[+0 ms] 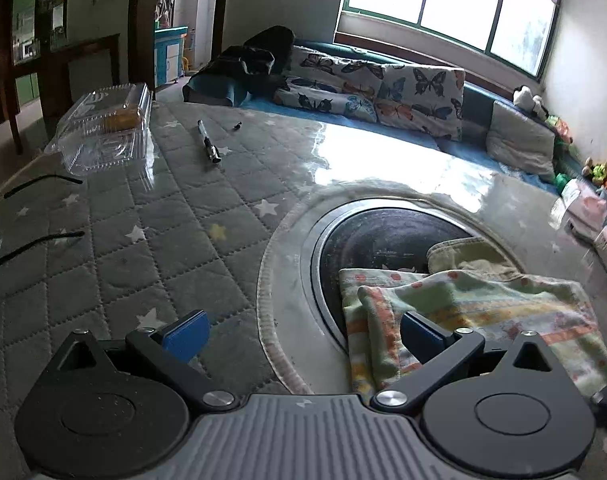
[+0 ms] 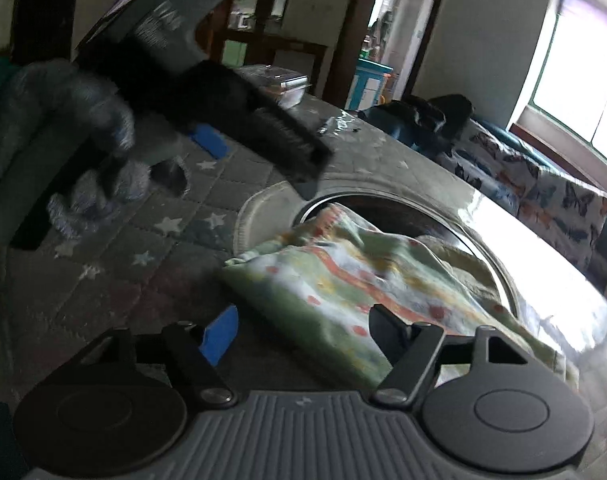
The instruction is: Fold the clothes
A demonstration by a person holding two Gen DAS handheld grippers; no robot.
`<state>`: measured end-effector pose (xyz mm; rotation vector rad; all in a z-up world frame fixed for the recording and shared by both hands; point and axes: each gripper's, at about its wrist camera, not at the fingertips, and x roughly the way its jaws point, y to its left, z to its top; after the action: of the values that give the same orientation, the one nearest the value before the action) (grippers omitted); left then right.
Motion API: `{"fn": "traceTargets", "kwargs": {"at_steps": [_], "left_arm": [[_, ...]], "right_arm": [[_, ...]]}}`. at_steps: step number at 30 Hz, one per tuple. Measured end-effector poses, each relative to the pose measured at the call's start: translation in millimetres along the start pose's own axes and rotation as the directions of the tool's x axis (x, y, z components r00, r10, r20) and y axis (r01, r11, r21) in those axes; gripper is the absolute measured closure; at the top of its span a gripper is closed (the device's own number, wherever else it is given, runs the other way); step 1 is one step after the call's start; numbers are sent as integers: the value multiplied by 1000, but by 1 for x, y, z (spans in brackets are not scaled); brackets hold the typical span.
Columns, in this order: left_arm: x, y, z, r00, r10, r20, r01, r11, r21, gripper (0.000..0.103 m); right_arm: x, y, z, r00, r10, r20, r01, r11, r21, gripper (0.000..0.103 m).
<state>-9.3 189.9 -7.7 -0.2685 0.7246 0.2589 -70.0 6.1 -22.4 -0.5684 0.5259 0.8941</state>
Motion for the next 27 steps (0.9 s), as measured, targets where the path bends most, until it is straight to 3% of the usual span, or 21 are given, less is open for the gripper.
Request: {"fn": "traceTargets", "kwargs": {"at_steps": [7, 14, 21, 27], "left_arm": [[-3, 10, -6, 998, -59, -4, 59, 998, -36, 0], [6, 23, 1, 994, -97, -46, 91, 990, -108, 0], [19, 24, 2, 983, -158, -98, 140, 975, -171, 0], [25, 21, 3, 976, -184, -118, 155, 963, -220, 0]], "right_arm": [[4, 23, 9, 999, -44, -5, 44, 996, -82, 39], [25, 23, 19, 999, 8, -36, -11, 995, -98, 58], [34, 14, 17, 998, 57, -35, -58, 997, -50, 72], [27, -4, 20, 993, 114, 0, -114, 991, 67, 84]]}}
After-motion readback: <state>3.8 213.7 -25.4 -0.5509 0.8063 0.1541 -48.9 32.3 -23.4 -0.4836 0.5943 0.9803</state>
